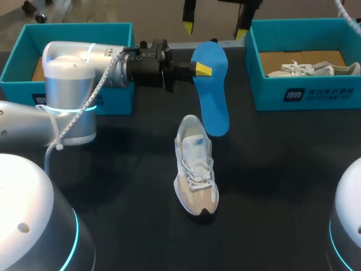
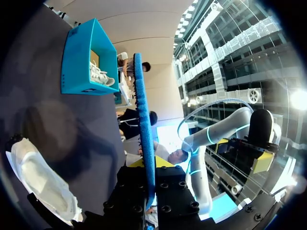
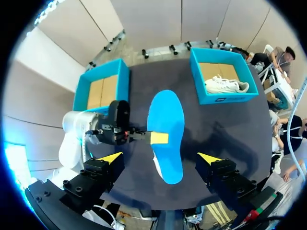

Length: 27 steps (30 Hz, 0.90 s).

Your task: Take the shoe out of the shoebox, open the shoe tongue, remove and reinsert the insole, then place the shoe into the shoebox

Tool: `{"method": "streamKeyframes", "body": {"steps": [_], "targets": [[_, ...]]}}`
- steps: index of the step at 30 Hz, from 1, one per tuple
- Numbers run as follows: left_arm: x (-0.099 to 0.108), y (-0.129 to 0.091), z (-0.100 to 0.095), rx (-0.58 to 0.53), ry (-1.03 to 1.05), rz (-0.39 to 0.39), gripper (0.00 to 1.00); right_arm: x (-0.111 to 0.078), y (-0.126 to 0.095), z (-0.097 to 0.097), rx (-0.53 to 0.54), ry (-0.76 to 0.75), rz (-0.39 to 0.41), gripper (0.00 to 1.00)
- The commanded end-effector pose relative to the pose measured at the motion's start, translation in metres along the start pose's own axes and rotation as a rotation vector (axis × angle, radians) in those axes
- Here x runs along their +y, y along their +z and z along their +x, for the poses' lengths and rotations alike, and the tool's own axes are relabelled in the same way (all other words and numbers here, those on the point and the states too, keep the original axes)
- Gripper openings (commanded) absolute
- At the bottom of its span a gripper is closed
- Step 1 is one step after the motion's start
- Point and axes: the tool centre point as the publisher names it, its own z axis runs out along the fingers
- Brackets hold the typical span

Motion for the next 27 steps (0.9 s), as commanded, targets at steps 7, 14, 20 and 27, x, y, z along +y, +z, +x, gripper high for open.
{"method": "streamKeyframes", "body": {"steps": [7, 14, 20, 27], "targets": [[0.0, 0.001, 0.0, 0.001, 0.001, 0.003, 0.0, 0.001, -0.006, -0.037, 0.207, 0.021, -0.055, 1.0], [0.0, 0.001, 0.0, 0.001, 0.001, 0.003, 0.0, 0.004, -0.009, -0.058, 0.325, 0.074, -0.087, 1.0], [0.0, 0.001, 0.0, 0.001, 0.001, 0.003, 0.0, 0.005, -0.001, -0.074, 0.408, 0.11, -0.097, 1.0], [0.0, 0.001, 0.0, 0.001, 0.001, 0.003, 0.0, 0.005, 0.007, -0.086, 0.593, 0.109, -0.131, 1.0]]}}
